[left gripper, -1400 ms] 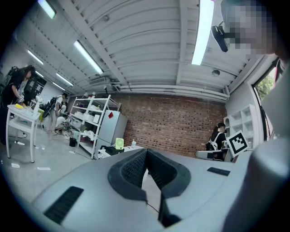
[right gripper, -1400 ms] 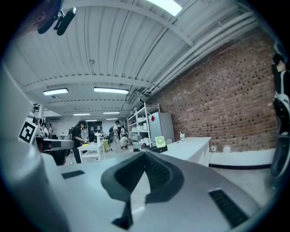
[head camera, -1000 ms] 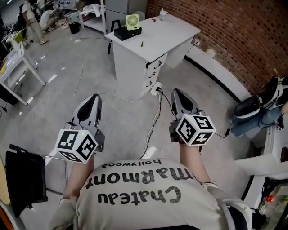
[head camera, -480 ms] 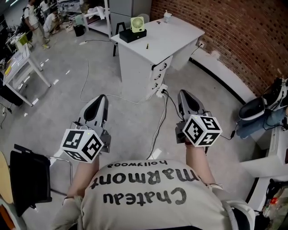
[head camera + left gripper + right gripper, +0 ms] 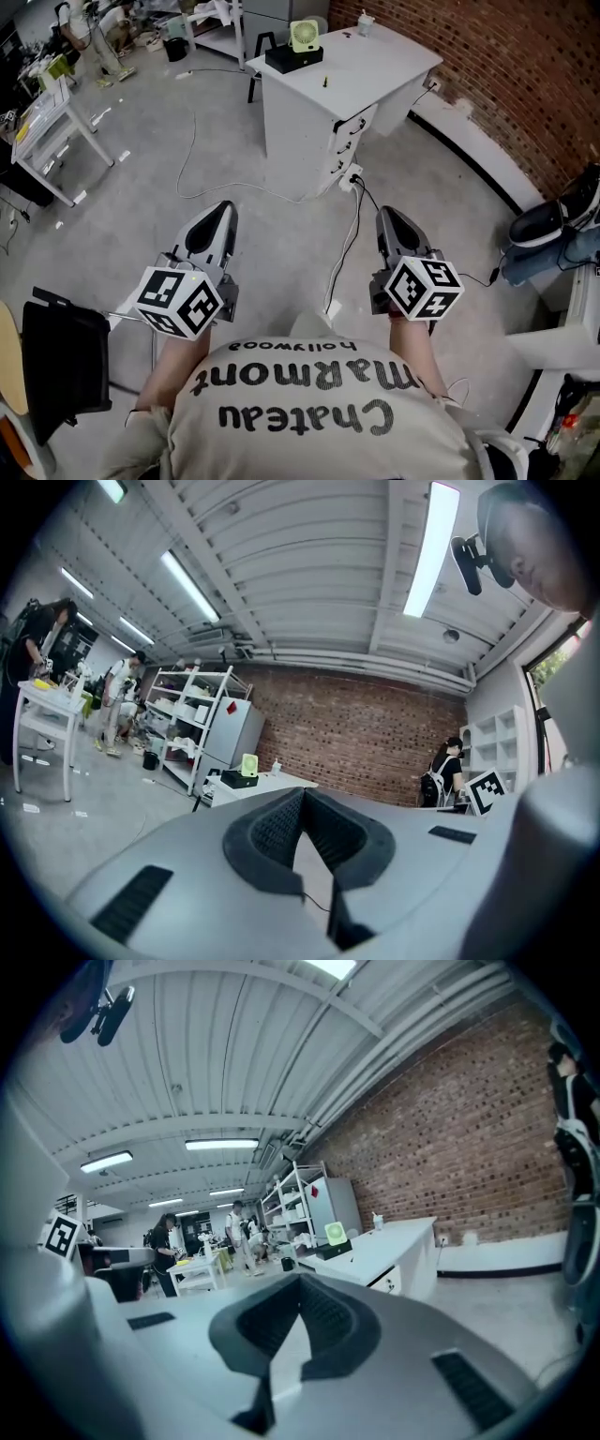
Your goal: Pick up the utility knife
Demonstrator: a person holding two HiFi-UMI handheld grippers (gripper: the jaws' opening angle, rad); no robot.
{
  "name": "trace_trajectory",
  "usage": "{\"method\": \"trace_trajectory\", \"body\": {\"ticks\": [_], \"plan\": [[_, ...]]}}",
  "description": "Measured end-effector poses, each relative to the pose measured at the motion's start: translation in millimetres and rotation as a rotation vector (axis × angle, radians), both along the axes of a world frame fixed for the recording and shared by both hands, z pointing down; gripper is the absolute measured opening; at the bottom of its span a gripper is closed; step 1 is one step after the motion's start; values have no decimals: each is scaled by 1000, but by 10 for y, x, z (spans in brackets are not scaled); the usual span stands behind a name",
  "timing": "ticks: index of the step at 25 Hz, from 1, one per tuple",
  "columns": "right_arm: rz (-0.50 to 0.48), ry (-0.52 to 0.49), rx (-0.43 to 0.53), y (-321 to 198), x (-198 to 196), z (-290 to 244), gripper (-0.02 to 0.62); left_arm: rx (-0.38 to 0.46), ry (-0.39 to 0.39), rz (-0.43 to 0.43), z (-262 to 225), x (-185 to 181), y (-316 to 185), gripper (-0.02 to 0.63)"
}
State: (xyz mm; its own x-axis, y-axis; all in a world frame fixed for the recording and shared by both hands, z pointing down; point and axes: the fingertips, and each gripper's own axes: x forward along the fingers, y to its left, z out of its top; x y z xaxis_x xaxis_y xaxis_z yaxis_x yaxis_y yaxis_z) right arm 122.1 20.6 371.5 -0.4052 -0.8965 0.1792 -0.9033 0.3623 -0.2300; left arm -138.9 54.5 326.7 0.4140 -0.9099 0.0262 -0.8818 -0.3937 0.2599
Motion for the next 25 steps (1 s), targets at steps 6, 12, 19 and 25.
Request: {"method": "trace_trajectory", "body": {"ticks": [6,12,19,25], "plan": [[-9,-1,-27,-240,-87,116,3,-20,28,-13,144,-87,-170,0],[-42,9,-42,-825,-180,233,3,-25,27,-42,211,-172,-638,0],[-66,9,-35,-1751,-102,166,3,-33,23,-72,227,-82,-1468,0],[-80,5,-29,-2437,-28,107,3,-38,45,-83,176,-5,-2128,0]]}}
